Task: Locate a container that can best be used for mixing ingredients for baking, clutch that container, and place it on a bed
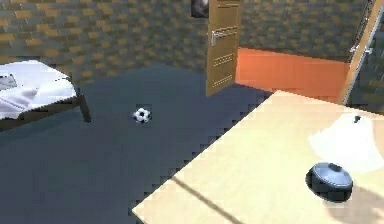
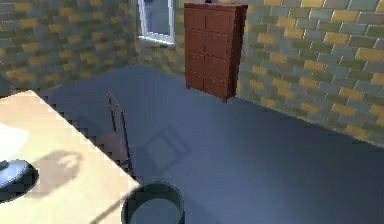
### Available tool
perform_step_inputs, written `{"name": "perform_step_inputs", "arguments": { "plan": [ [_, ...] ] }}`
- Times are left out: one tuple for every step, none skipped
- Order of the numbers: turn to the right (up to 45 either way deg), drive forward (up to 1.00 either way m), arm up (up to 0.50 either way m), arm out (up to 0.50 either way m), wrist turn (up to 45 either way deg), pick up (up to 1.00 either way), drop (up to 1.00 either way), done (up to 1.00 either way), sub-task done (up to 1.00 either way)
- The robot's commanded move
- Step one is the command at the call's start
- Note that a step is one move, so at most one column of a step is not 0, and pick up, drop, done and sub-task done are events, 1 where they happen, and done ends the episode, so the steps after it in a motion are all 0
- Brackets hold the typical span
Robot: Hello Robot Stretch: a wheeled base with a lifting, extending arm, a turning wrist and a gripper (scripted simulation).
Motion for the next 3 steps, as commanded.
{"name": "perform_step_inputs", "arguments": {
  "plan": [
    [-45.0, 0.0, 0.0, 0.0, 0.0, 0.0, 0.0, 0.0, 0.0],
    [-3.0, 0.0, 0.0, 0.0, 0.0, 0.0, 0.0, 0.0, 0.0],
    [0.0, 0.75, 0.0, 0.0, 0.0, 0.0, 0.0, 0.0, 0.0]
  ]
}}
